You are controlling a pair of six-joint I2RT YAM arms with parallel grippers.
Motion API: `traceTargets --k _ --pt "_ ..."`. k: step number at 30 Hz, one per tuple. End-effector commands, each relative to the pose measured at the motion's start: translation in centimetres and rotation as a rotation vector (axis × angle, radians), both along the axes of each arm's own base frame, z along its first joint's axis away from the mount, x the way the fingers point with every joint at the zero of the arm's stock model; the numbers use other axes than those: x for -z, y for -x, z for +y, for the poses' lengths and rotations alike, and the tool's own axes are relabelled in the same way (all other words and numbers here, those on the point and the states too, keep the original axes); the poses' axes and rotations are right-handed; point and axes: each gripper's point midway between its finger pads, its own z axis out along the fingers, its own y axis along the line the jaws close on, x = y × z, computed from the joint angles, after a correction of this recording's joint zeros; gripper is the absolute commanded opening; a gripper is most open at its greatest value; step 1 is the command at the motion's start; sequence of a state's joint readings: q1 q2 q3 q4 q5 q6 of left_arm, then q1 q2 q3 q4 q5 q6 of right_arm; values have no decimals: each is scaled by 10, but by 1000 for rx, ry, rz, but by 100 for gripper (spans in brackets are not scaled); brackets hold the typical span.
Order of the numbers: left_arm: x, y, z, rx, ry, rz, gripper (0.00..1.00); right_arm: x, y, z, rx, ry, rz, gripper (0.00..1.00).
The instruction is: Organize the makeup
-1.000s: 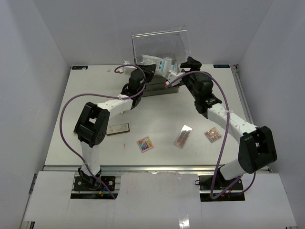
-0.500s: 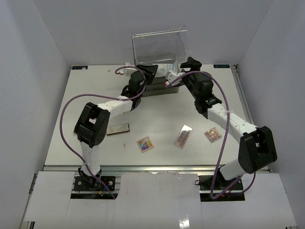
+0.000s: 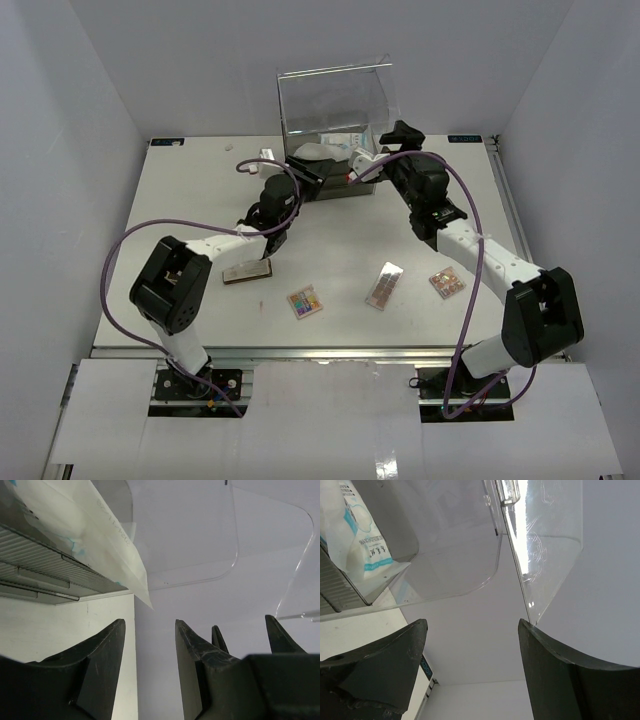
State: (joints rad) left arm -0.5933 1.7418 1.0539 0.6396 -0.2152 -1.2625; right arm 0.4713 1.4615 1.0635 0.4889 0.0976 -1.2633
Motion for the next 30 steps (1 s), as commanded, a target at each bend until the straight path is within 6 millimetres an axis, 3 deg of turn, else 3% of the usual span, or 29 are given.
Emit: traceTargets --k 1,4,7,10,12,14,17,20,23,25,26,30 --pt "-16 31 12 39 -29 -59 55 -31 12 -8 4 -51 -83 80" --pt "9 64 36 40 -90 -32 55 -15 21 -6 -21 -27 -27 80" --pt "31 94 69 -2 -190 -13 55 30 41 -7 -65 30 109 80" --pt "26 120 98 -33 -250 -50 60 88 71 -6 -142 89 308 80" --pt "15 131 107 -33 -319 -103 65 130 92 -9 -168 122 438 80" --pt "2 136 108 -2 -390 -162 69 157 108 -12 -170 95 533 80" --pt "1 141 97 86 -483 -212 85 166 124 -13 -173 -6 629 80" --pt "14 143 75 225 -522 -220 91 155 140 3 -267 -166 755 81" --pt "32 145 54 366 -477 -186 92 137 149 10 -347 -313 855 83" --pt "55 139 46 420 -433 -131 88 129 159 16 -437 -419 941 84" --pt "50 138 43 429 -400 -144 87 129 154 9 -427 -444 950 84" --pt "63 106 31 427 -307 -110 76 122 156 -3 -502 -607 1072 85"
